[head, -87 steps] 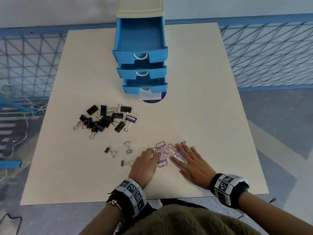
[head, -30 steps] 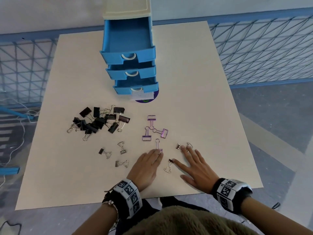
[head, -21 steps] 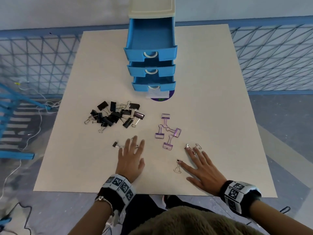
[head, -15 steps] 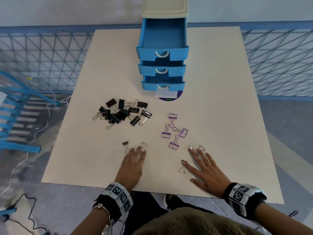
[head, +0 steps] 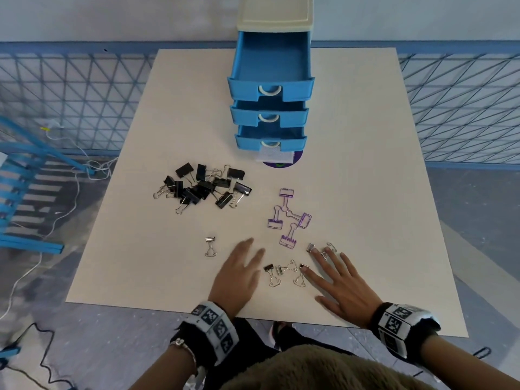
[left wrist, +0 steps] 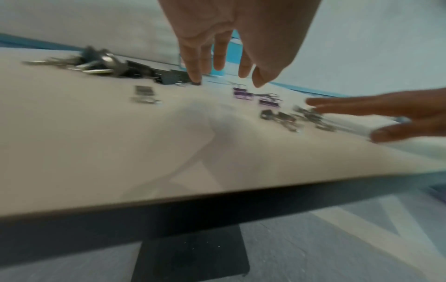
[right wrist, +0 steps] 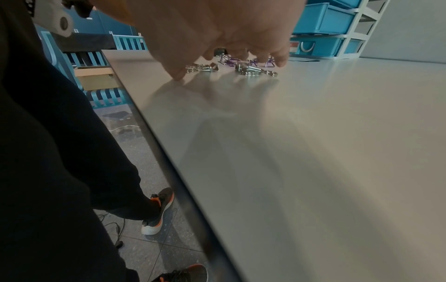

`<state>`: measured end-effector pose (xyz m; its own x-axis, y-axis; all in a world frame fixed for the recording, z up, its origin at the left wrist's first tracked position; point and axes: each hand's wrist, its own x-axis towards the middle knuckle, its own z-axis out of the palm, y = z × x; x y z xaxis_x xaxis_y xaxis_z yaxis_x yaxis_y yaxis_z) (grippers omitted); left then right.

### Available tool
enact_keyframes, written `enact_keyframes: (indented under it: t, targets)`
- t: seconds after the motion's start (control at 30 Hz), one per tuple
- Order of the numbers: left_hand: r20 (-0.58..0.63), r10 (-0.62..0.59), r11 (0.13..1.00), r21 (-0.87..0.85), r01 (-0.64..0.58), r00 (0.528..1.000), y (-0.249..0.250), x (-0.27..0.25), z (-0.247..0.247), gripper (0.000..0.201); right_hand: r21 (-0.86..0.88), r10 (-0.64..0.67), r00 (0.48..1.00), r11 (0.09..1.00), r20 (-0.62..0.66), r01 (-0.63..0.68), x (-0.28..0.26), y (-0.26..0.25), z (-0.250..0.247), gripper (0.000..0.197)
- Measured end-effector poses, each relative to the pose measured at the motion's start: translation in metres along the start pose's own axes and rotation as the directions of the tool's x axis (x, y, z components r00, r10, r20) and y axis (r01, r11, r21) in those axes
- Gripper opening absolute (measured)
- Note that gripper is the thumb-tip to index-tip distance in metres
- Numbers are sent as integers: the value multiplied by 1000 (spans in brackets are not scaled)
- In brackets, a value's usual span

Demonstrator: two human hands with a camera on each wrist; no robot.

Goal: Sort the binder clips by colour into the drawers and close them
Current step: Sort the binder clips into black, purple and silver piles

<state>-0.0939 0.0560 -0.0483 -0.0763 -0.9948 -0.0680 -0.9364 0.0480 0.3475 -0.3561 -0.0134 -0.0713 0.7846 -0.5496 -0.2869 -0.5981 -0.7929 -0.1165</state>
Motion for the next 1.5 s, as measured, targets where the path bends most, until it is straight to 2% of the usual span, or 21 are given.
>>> enact_keyframes:
  t: [0.1,0.17,0.2,0.33,0.47,0.6,0.7,0.87,1.1,1.3,1.4,1.5]
  targets:
    - [-25,-234,971,-63,232,972,-34,-14,-4,53,2,-42,999,999,-17,42,0,1,-1,56]
    - [45,-294,954,-53,297,955,-52,-23,-3,62,-9,-70,997,997,-19,70,2,0,-1,60]
    - [72,-288,956,-42,292,955,-56,-26,-1,63,-16,-81,997,997,-15,81,3,-1,-1,62]
    - [112,-208,975,-52,215,972,-42,-30,8,60,-28,-90,995,995,35,91,8,-5,-1,68]
    - [129,12,999,-45,-7,992,-15,-25,21,52,-15,-80,995,997,63,81,11,-6,-3,70]
    - [204,199,979,3,-204,958,5,-17,34,57,-6,-88,995,996,56,88,9,-4,4,74]
    - [257,292,946,64,-317,922,11,-12,47,61,11,-87,996,996,20,87,5,-2,11,76]
    - [363,308,923,110,-369,879,23,3,63,83,36,-30,998,999,-48,31,-4,4,20,78]
    - [340,369,906,74,-416,865,52,39,69,91,77,117,993,990,5,-117,-17,27,15,77]
    - [445,292,927,87,-365,847,88,76,67,95,103,264,965,959,12,-264,-23,48,10,79]
    - [446,258,933,114,-340,857,100,86,66,93,111,281,960,954,-12,-278,-26,55,6,79]
    - [324,296,931,114,-348,898,97,90,60,86,121,309,950,946,-39,-302,-25,53,-5,77]
